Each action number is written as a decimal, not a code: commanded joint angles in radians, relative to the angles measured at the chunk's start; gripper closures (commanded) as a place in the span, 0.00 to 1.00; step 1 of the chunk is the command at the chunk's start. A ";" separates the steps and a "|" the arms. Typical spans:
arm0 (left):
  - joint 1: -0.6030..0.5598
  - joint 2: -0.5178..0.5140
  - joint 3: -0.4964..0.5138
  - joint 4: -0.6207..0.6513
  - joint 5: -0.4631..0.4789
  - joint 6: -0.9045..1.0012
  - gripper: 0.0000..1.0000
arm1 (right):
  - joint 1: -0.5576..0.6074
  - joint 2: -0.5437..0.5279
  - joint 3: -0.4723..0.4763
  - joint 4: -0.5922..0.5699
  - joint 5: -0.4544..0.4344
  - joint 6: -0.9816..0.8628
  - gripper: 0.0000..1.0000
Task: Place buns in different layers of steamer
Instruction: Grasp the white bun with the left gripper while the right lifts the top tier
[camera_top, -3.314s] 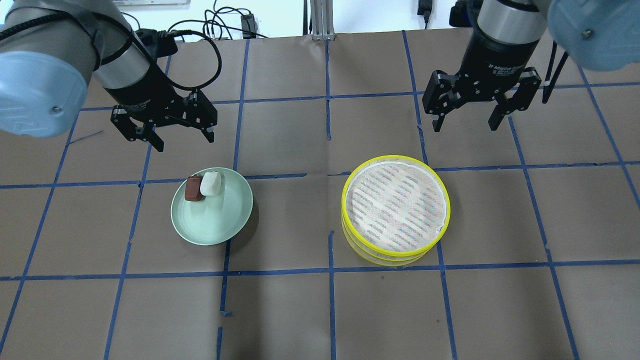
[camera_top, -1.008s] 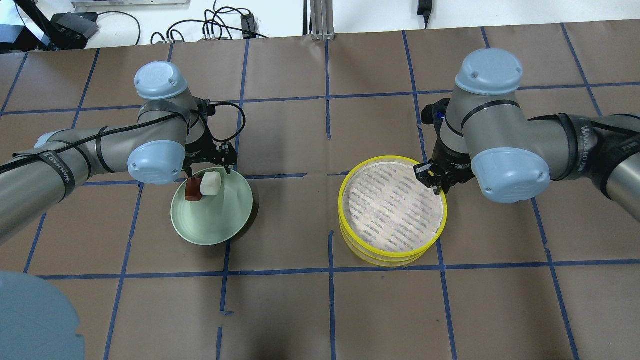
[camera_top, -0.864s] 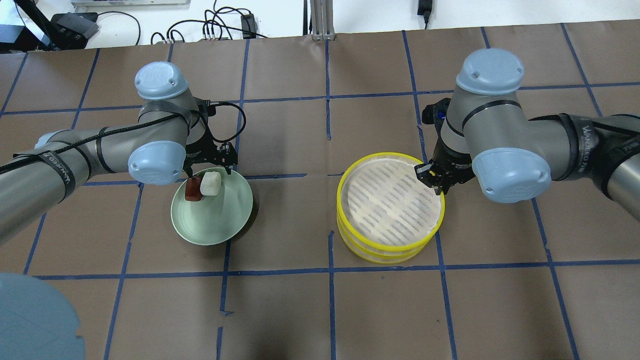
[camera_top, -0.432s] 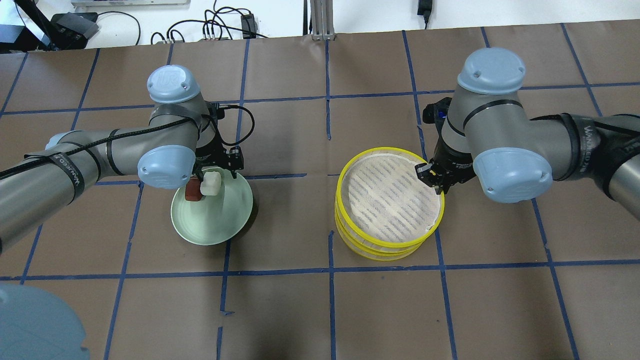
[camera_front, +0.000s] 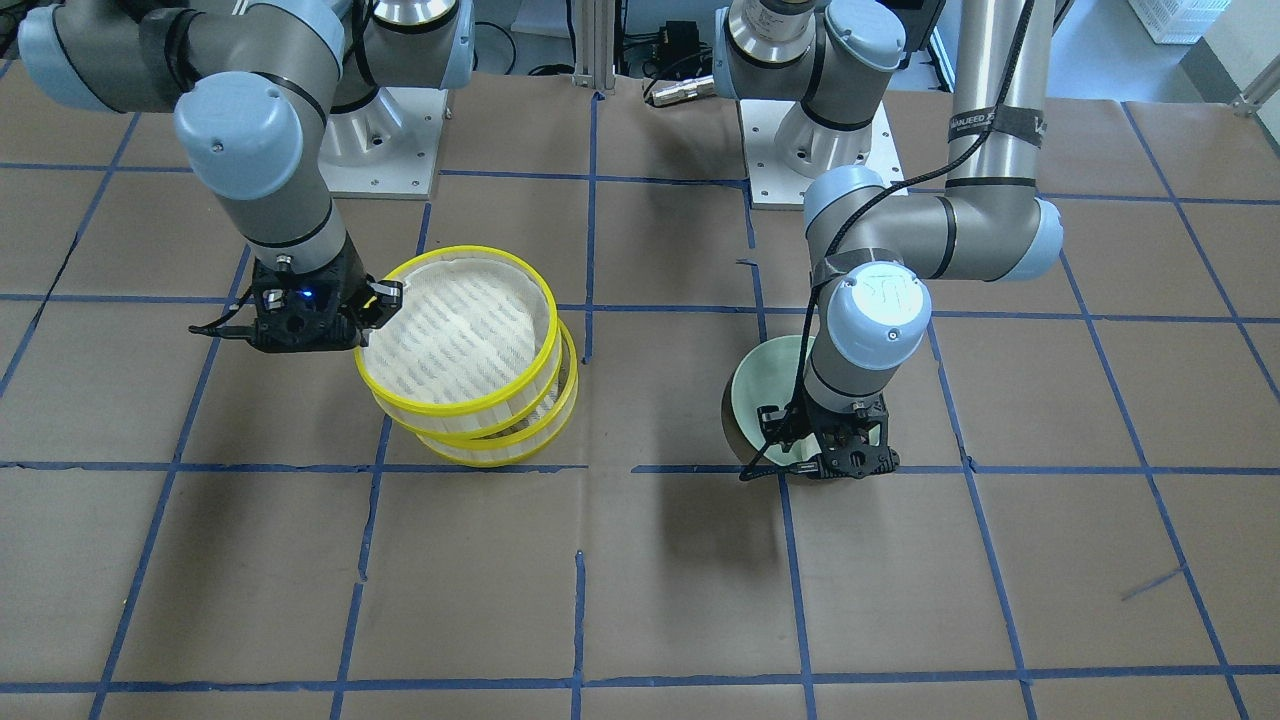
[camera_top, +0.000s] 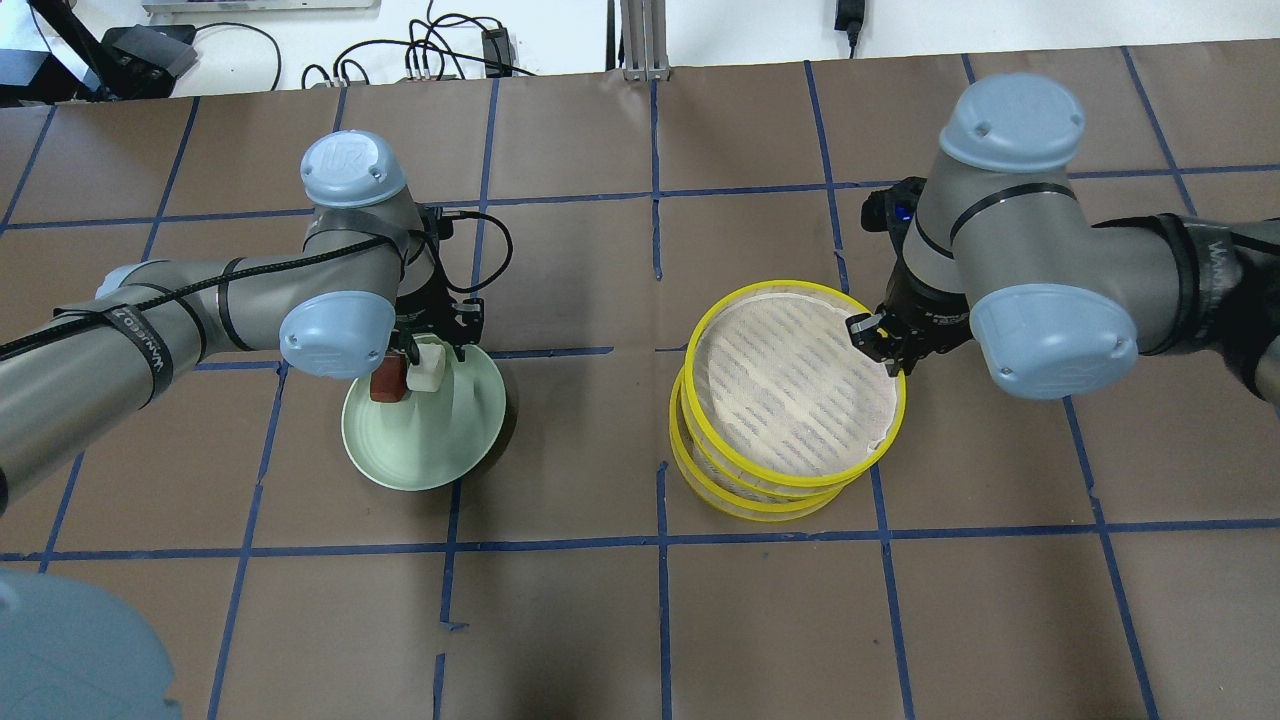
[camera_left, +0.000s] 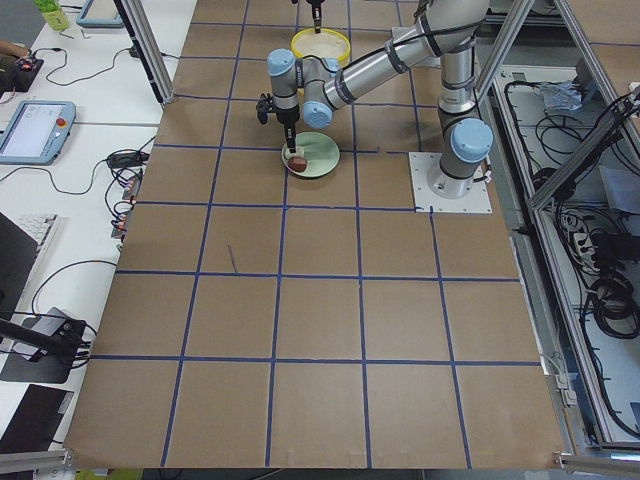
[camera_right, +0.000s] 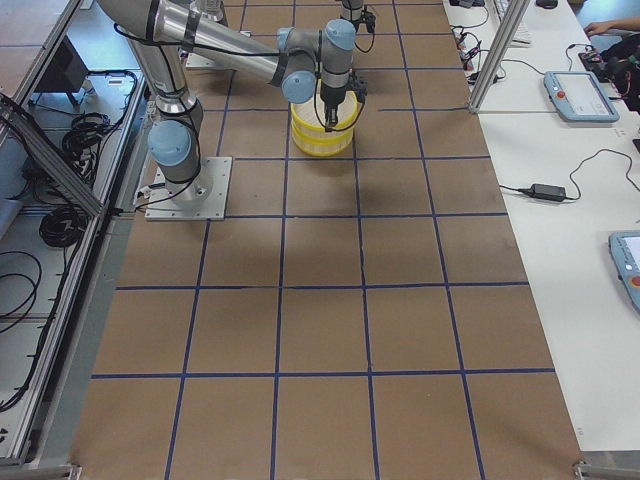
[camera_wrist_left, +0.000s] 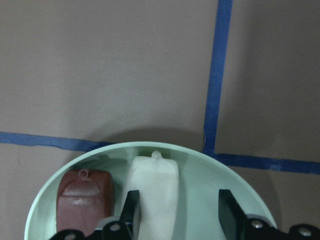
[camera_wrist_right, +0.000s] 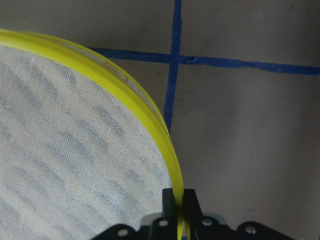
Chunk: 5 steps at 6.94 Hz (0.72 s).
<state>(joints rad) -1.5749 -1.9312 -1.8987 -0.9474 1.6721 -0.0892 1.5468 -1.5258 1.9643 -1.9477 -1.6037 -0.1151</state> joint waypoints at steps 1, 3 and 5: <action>0.001 0.000 -0.003 -0.002 0.041 0.003 1.00 | -0.142 -0.030 -0.005 0.048 -0.013 -0.187 0.95; 0.001 0.001 -0.005 -0.001 0.043 -0.001 1.00 | -0.207 -0.033 -0.016 0.052 -0.092 -0.308 0.98; 0.003 0.014 0.018 -0.008 0.052 0.000 1.00 | -0.291 -0.022 -0.018 0.039 -0.107 -0.422 1.00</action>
<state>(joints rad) -1.5735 -1.9261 -1.8940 -0.9506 1.7175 -0.0907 1.3086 -1.5550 1.9480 -1.9006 -1.7024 -0.4512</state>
